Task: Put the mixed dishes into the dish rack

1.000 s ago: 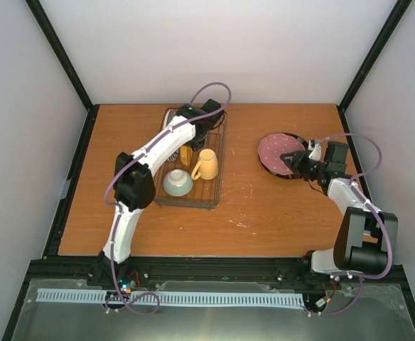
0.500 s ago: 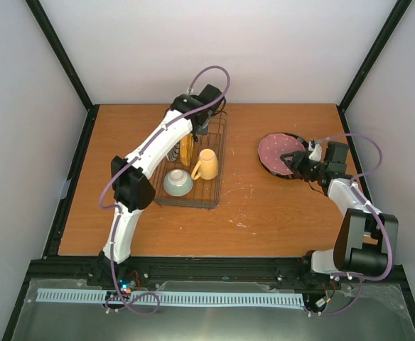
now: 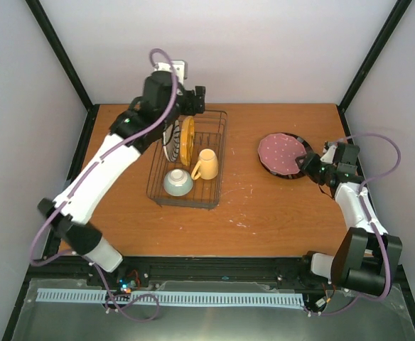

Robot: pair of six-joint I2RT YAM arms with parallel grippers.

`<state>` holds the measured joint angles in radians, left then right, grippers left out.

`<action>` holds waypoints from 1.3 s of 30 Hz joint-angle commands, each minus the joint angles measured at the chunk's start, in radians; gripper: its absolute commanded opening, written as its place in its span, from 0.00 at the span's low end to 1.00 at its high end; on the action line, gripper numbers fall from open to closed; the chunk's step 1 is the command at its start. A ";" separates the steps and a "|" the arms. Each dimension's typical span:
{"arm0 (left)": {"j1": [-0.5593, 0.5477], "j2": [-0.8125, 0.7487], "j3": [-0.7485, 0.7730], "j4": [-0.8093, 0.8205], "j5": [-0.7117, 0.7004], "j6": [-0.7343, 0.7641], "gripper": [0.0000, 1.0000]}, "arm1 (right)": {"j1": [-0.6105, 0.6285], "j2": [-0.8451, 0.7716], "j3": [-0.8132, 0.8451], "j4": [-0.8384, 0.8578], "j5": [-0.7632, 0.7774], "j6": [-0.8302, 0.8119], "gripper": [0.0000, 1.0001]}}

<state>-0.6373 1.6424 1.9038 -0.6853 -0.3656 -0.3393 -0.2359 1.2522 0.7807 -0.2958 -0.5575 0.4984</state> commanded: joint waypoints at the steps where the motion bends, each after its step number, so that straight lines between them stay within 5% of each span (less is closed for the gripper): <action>1: 0.034 -0.138 -0.135 0.323 0.305 0.076 0.90 | -0.009 -0.025 0.017 -0.116 0.157 -0.067 0.44; 6: 0.099 -0.180 -0.205 0.324 0.503 0.076 0.90 | -0.031 -0.001 0.012 -0.176 0.223 -0.086 0.44; 13: 0.114 -0.166 -0.259 0.323 0.544 0.111 0.89 | -0.049 0.099 0.057 -0.165 0.174 -0.063 0.44; 39: 0.152 -0.128 -0.269 0.310 0.508 0.157 0.88 | -0.034 0.491 0.299 -0.140 0.167 -0.073 0.44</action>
<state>-0.4927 1.5066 1.6249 -0.3889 0.1574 -0.2085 -0.2787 1.7161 1.0332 -0.4500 -0.4026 0.4351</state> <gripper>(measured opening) 0.883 0.442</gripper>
